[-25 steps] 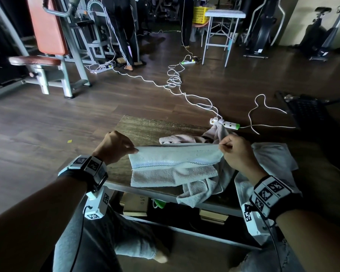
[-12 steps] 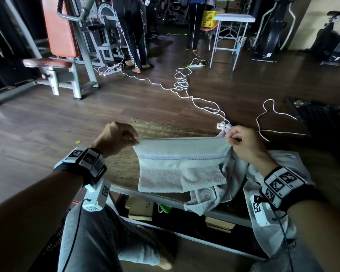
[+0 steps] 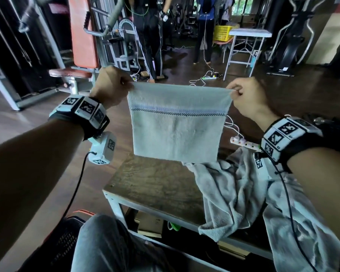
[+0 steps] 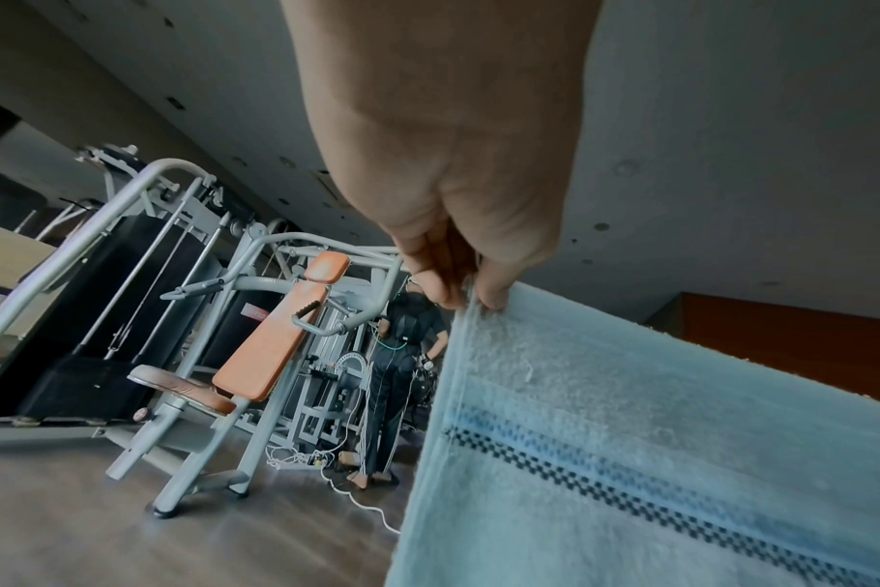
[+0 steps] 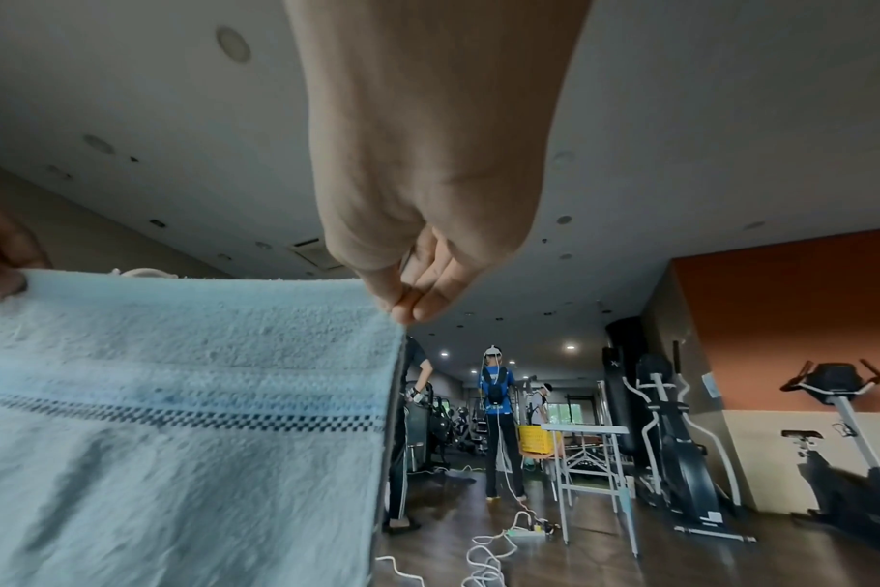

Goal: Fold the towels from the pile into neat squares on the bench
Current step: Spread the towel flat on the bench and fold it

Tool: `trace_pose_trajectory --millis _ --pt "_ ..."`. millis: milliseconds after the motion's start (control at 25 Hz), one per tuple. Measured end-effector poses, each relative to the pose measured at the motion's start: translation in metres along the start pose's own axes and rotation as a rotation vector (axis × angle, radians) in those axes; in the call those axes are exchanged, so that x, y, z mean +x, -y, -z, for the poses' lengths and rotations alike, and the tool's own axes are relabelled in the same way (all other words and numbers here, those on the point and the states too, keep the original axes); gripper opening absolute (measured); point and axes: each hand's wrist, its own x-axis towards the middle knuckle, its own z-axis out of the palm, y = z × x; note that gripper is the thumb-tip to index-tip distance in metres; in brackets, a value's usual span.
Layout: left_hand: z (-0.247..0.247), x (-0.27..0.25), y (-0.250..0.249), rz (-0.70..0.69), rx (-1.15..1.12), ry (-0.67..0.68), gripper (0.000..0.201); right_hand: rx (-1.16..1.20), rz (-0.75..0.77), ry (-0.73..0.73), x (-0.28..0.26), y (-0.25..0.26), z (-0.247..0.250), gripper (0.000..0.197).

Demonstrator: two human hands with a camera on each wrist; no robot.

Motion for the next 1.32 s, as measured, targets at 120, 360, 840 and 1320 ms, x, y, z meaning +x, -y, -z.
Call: trace_pose_trajectory --millis 120,360,840,1320 --pt "0.004 -0.011 0.012 -0.012 0.017 -0.054 0.013 0.028 0.02 -0.019 -0.004 0.005 -0.017 0.024" --pt "-0.031 -0.119 0.049 0.067 -0.182 0.042 0.007 0.137 -0.058 0.221 -0.108 -0.007 -0.052 0.016" --pt "-0.101 -0.216 0.094 0.3 -0.269 0.568 0.021 0.107 -0.189 0.821 -0.164 -0.04 -0.079 0.016" --pt "-0.177 -0.151 0.122 0.603 -0.081 0.401 0.011 -0.042 -0.268 0.556 -0.085 -0.052 -0.191 0.015"
